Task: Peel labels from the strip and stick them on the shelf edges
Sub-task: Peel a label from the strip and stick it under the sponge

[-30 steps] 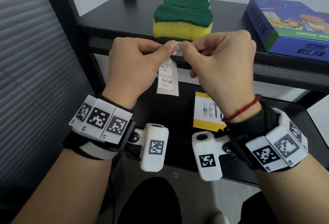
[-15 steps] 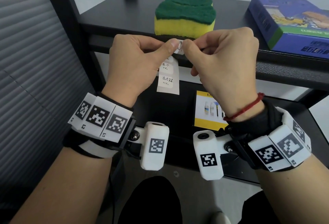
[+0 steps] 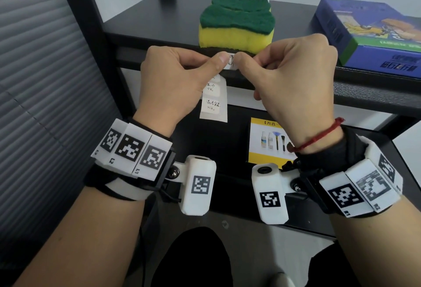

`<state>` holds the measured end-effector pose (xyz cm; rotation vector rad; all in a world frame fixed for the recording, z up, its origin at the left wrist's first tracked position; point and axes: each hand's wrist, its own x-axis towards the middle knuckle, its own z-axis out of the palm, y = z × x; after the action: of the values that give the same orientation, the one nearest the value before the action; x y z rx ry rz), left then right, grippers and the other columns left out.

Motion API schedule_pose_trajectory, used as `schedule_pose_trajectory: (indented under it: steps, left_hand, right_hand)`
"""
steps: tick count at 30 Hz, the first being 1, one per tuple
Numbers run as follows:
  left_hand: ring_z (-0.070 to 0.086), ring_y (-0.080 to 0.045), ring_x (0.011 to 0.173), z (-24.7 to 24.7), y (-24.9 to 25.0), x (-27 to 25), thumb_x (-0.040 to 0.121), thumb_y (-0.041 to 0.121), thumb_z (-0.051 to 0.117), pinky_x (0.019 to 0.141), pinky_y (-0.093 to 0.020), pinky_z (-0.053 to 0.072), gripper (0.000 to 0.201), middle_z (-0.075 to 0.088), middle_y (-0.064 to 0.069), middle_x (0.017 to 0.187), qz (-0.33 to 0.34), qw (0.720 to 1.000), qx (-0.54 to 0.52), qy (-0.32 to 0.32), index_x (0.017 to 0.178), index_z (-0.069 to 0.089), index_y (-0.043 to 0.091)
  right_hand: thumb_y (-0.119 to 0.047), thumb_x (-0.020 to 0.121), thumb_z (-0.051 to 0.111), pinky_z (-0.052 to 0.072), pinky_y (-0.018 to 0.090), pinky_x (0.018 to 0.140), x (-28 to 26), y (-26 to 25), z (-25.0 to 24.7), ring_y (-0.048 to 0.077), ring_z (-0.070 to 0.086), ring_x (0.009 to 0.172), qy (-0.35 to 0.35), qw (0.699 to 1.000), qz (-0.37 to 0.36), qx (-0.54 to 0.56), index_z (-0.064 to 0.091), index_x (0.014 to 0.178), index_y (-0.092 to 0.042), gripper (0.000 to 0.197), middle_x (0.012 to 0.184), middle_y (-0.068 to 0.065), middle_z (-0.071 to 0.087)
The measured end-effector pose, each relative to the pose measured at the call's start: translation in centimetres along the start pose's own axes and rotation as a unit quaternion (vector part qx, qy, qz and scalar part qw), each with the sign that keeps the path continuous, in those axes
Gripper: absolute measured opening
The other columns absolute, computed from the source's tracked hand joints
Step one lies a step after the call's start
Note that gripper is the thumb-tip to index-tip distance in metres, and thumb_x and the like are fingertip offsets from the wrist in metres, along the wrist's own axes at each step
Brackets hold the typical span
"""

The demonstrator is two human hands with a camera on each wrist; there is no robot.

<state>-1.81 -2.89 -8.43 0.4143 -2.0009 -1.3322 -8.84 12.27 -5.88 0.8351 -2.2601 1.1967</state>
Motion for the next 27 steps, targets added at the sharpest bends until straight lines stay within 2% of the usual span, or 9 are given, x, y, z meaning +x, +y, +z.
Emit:
schedule_pose_trajectory:
  steps: [4,11,14,17,20,23,27]
  left_hand:
    - [0.074,-0.008,0.07,-0.28,0.02,0.04,0.075,0.054,0.084,0.076,-0.034,0.059,0.027,0.079,0.008,0.071,-0.008,1.0,0.004,0.002,0.077,0.083,0.027]
    - [0.077,-0.014,0.074,-0.78,-0.07,0.11,0.073,0.055,0.085,0.083,-0.047,0.063,0.026,0.08,0.007,0.073,-0.018,1.0,0.004,0.002,0.076,0.082,0.029]
    - [0.077,-0.014,0.075,-0.88,0.01,0.1,0.074,0.054,0.085,0.084,-0.05,0.063,0.025,0.08,0.007,0.074,-0.015,1.0,0.004,-0.006,0.077,0.082,0.029]
    - [0.077,-0.014,0.073,-0.8,0.07,0.07,0.075,0.055,0.084,0.079,-0.045,0.063,0.029,0.08,0.005,0.074,-0.01,1.0,-0.001,-0.005,0.078,0.083,0.026]
    - [0.075,-0.012,0.069,-0.66,0.02,0.18,0.074,0.057,0.084,0.072,-0.036,0.06,0.033,0.079,0.005,0.071,-0.007,1.0,-0.005,0.005,0.077,0.083,0.024]
    - [0.075,-0.013,0.068,-0.84,-0.19,0.31,0.071,0.058,0.085,0.075,-0.039,0.062,0.031,0.079,0.006,0.07,-0.009,1.0,-0.002,0.012,0.073,0.082,0.026]
    - [0.075,-0.011,0.068,-0.92,-0.22,0.25,0.071,0.058,0.085,0.076,-0.039,0.063,0.029,0.078,0.009,0.069,-0.007,1.0,0.007,0.011,0.071,0.08,0.03]
  right_hand:
    - [-0.043,0.084,0.068,0.056,0.036,0.076,-0.13,0.1,-0.24,0.021,0.061,0.048,-0.009,1.0,-0.004,0.004,0.07,0.056,-0.015,0.04,0.043,-0.011,0.059]
    - [-0.037,0.085,0.068,0.057,0.033,0.076,-0.14,0.45,-0.31,0.014,0.065,0.055,-0.013,1.0,-0.018,0.014,0.07,0.057,-0.014,0.037,0.042,-0.011,0.059]
    - [-0.04,0.086,0.069,0.057,0.034,0.073,-0.18,0.56,-0.22,0.017,0.063,0.052,-0.011,0.999,-0.025,0.019,0.07,0.057,-0.014,0.039,0.041,-0.011,0.058]
    - [-0.041,0.087,0.068,0.057,0.035,0.071,-0.1,0.6,-0.05,0.019,0.061,0.048,-0.011,0.999,-0.028,0.018,0.07,0.057,-0.015,0.039,0.041,-0.011,0.058]
    - [-0.038,0.087,0.067,0.055,0.029,0.067,0.03,0.69,-0.02,0.014,0.062,0.048,-0.018,0.999,-0.027,0.019,0.069,0.057,-0.015,0.038,0.042,-0.012,0.059]
    - [-0.034,0.086,0.067,0.046,0.023,0.06,0.07,0.87,-0.05,0.01,0.059,0.042,-0.022,0.999,-0.021,0.027,0.069,0.057,-0.016,0.035,0.042,-0.011,0.059]
    - [-0.033,0.086,0.067,0.041,0.02,0.058,-0.01,0.84,-0.14,0.01,0.058,0.04,-0.029,0.999,-0.017,0.028,0.069,0.057,-0.017,0.033,0.042,-0.011,0.059]
